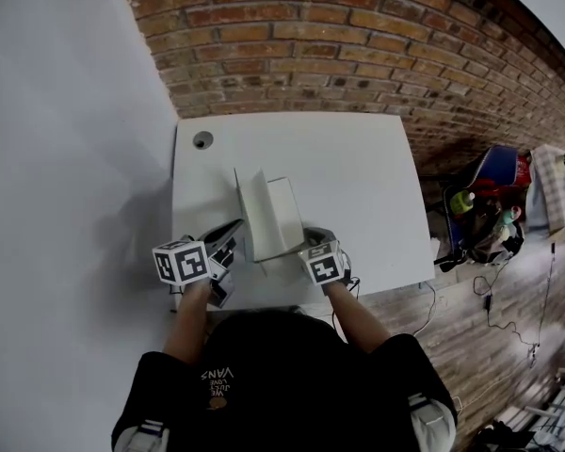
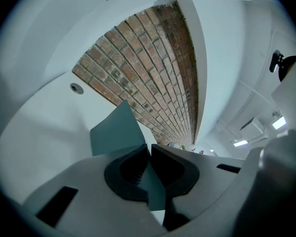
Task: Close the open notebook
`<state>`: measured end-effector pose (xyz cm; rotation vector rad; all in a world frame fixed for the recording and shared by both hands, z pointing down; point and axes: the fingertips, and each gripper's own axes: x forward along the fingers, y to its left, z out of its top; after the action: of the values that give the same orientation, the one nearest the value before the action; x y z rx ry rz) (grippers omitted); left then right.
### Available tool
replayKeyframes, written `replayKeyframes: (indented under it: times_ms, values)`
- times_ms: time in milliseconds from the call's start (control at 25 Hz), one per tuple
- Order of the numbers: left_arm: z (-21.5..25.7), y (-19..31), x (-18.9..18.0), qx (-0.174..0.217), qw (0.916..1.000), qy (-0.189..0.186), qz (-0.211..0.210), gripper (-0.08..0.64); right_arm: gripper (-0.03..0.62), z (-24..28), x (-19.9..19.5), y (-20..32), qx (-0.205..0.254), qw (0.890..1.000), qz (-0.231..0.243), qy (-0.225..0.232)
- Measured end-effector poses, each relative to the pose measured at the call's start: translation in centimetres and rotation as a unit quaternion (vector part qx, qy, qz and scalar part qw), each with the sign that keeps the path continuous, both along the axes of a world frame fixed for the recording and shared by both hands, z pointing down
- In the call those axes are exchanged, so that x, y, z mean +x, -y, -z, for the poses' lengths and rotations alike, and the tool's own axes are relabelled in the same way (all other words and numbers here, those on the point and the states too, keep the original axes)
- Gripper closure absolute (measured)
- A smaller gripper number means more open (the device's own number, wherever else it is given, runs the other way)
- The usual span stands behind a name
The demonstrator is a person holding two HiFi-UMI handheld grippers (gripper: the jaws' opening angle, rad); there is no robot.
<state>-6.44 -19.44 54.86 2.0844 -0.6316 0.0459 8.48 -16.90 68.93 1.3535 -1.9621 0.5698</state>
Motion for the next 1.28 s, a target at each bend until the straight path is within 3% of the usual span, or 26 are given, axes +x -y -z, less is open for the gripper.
replayKeyframes:
  times_ms: [440,1280]
  values:
    - [0.1,0.0,1.7,0.006,0.9999,-0.004,-0.013,0.526,0.594,-0.3,1.6,-1.2,-0.002,1.000,-0.002,-0.016]
    - [-0.4,-0.7,6.5,0.036,0.9965,0.014,-0.074,0.526,0.594,1.5,4.0,-2.2,0.015,0.999,-0.047,0.010]
